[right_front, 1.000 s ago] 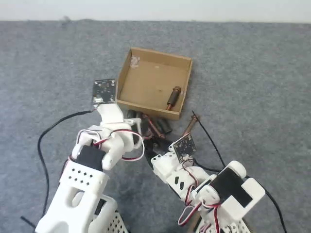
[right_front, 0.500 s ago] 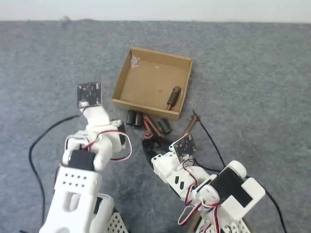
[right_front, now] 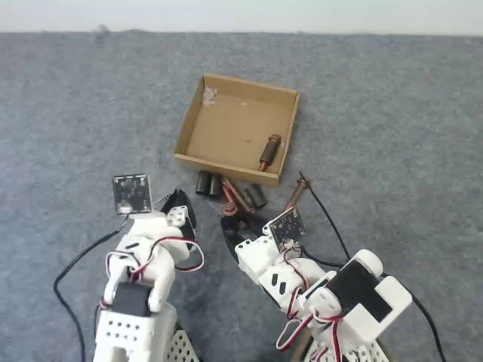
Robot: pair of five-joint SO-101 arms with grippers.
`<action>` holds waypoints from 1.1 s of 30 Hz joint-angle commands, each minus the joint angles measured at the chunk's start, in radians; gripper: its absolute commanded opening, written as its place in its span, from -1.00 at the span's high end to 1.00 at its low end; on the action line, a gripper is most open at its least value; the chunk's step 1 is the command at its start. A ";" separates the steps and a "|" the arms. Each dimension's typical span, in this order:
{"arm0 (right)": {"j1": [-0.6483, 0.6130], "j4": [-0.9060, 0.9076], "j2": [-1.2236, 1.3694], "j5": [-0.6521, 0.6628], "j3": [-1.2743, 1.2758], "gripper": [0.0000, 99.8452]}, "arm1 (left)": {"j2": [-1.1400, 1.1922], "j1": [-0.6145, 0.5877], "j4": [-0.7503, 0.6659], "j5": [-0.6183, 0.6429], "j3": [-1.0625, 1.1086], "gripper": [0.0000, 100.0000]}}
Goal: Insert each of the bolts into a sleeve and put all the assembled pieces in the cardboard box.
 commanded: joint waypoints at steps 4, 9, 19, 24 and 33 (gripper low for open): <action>0.019 -0.021 -0.091 0.018 0.044 0.99 | -0.057 -0.080 0.061 -0.005 -0.007 0.96; 0.088 0.150 -0.254 0.018 0.040 0.99 | -0.026 -0.080 0.063 -0.005 -0.005 0.96; 0.150 0.728 -0.785 0.018 0.017 0.99 | -0.005 -0.080 0.063 -0.005 -0.005 0.96; 0.197 1.119 -1.024 0.015 -0.109 0.99 | -0.005 -0.080 0.063 -0.005 -0.005 0.96; 0.248 1.468 -1.027 0.014 -0.457 0.99 | -0.005 -0.080 0.063 -0.005 -0.005 0.96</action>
